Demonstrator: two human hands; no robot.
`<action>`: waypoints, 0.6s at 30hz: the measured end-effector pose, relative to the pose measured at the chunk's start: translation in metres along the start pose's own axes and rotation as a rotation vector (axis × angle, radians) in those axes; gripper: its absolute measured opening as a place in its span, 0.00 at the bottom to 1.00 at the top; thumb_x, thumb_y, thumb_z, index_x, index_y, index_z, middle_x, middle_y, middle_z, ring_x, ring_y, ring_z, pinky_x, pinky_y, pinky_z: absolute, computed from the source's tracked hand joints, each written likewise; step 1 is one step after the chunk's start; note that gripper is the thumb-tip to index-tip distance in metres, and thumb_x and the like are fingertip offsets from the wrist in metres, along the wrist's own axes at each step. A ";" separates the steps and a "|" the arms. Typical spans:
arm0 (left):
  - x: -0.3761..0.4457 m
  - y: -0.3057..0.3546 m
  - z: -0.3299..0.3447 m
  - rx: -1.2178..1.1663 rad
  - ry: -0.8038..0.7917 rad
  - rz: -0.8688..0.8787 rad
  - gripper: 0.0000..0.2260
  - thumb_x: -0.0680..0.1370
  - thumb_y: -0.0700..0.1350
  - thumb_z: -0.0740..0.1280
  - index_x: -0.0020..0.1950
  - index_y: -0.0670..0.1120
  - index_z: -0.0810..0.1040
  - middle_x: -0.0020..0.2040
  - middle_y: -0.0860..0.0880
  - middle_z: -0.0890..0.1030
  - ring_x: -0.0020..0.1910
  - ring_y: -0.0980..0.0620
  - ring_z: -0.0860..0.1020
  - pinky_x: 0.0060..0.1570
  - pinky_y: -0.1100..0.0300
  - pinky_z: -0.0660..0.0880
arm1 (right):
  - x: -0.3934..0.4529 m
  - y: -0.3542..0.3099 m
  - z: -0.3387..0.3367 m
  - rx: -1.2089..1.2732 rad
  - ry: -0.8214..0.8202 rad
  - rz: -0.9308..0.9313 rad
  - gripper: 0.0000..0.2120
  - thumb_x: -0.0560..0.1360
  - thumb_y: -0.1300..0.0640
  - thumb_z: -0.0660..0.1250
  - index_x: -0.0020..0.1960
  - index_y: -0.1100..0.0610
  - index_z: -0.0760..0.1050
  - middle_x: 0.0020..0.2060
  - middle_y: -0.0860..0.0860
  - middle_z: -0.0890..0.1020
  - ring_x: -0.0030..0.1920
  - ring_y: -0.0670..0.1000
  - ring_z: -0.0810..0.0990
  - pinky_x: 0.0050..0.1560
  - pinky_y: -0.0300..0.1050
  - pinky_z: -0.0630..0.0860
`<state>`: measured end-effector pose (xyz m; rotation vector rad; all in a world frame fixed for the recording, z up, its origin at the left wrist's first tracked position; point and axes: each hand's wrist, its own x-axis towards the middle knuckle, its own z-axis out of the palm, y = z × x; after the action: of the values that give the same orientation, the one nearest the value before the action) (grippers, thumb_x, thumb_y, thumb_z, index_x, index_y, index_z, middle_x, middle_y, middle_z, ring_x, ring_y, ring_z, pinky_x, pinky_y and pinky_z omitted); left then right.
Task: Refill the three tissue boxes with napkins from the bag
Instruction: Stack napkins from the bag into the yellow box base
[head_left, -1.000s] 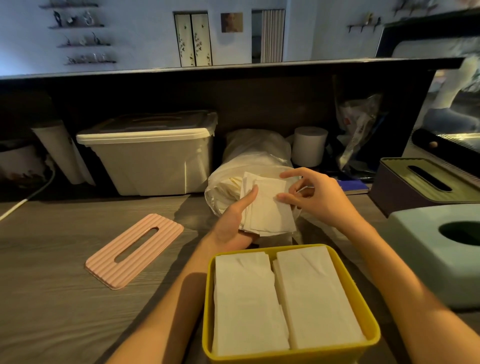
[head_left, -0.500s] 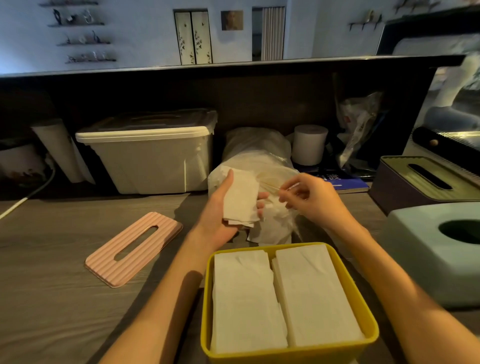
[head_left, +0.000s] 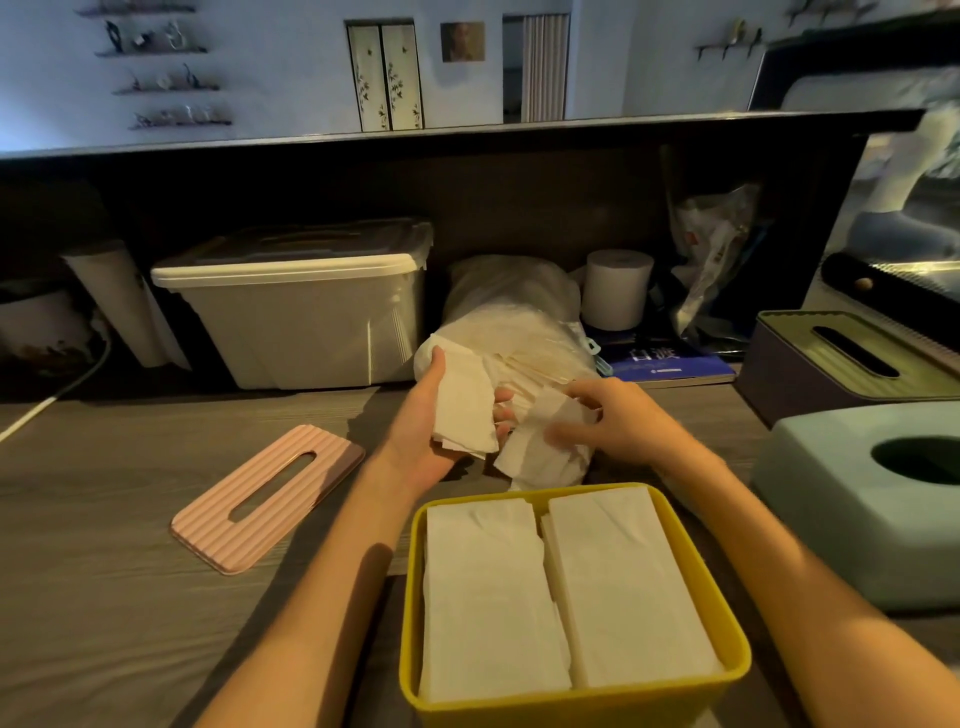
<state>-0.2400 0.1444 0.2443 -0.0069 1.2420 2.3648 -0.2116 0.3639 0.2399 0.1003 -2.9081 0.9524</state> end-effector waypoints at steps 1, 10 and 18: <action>0.000 0.000 0.000 0.011 0.015 -0.007 0.27 0.83 0.63 0.57 0.67 0.41 0.70 0.60 0.35 0.78 0.57 0.40 0.76 0.57 0.46 0.74 | -0.001 0.001 -0.005 0.030 0.017 -0.024 0.25 0.73 0.44 0.76 0.67 0.51 0.77 0.56 0.45 0.81 0.51 0.43 0.77 0.45 0.35 0.74; -0.001 -0.011 0.017 0.171 -0.120 0.009 0.29 0.82 0.65 0.55 0.64 0.44 0.80 0.62 0.39 0.81 0.63 0.42 0.80 0.66 0.47 0.74 | -0.016 -0.025 -0.016 0.771 0.040 -0.160 0.14 0.76 0.54 0.74 0.61 0.49 0.81 0.52 0.45 0.87 0.54 0.47 0.85 0.55 0.46 0.83; -0.005 -0.024 0.013 0.035 -0.239 -0.147 0.30 0.78 0.66 0.64 0.72 0.47 0.75 0.67 0.39 0.79 0.61 0.39 0.81 0.60 0.46 0.77 | -0.006 -0.014 0.002 0.459 0.102 -0.148 0.23 0.72 0.53 0.79 0.64 0.44 0.78 0.52 0.43 0.84 0.51 0.44 0.84 0.50 0.46 0.85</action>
<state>-0.2228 0.1644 0.2342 0.1844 1.1272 2.1464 -0.2048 0.3520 0.2463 0.2789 -2.4959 1.5236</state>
